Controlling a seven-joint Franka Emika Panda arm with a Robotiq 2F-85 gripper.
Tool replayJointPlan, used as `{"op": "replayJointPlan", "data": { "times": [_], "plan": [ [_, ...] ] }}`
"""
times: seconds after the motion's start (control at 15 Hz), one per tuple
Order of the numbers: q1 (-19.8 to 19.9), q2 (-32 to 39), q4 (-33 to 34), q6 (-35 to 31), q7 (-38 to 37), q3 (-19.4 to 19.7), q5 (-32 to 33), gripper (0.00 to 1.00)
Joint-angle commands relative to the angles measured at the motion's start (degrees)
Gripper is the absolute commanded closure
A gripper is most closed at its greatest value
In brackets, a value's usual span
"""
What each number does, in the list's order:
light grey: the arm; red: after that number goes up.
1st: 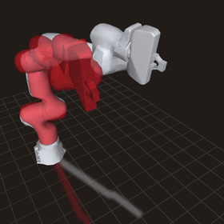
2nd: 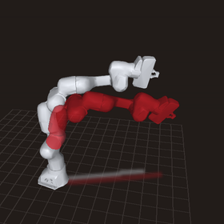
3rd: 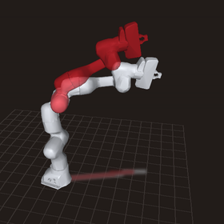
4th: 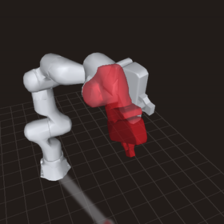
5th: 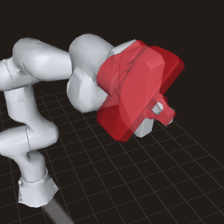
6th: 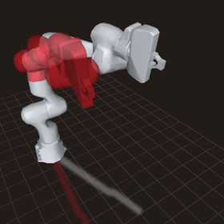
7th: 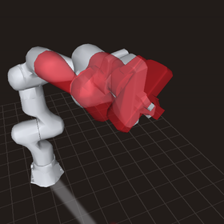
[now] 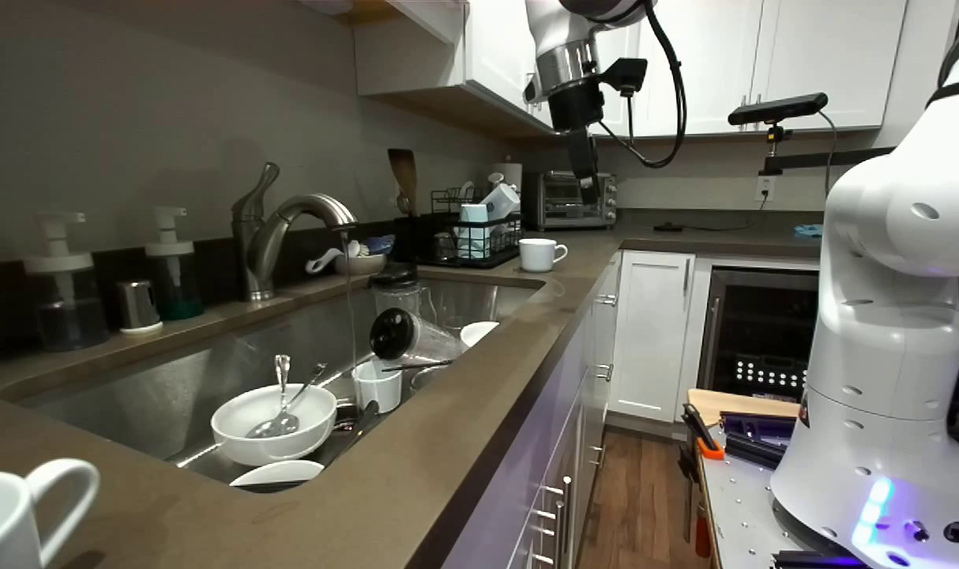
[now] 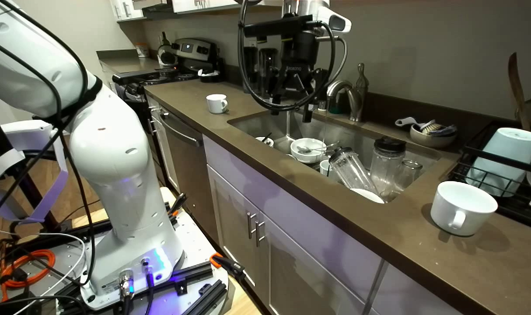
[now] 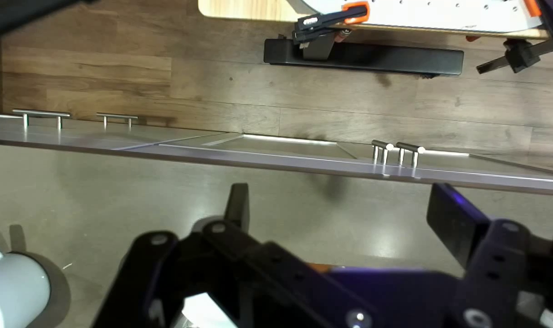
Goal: Pick up the mug cup from the countertop, move it to the right and then move it to the left back on the countertop.
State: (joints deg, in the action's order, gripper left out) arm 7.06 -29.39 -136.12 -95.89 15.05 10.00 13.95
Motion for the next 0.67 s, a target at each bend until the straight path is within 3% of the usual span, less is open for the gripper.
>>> {"op": "replayJointPlan", "data": {
  "times": [0.0, 0.6],
  "plan": [
    [-0.2, 0.0, 0.1, 0.1, -0.1, 0.2, 0.1, 0.0],
    [-1.6, 0.7, 0.0, -1.0, 0.1, -0.9, 0.0, 0.0]
  ]
}}
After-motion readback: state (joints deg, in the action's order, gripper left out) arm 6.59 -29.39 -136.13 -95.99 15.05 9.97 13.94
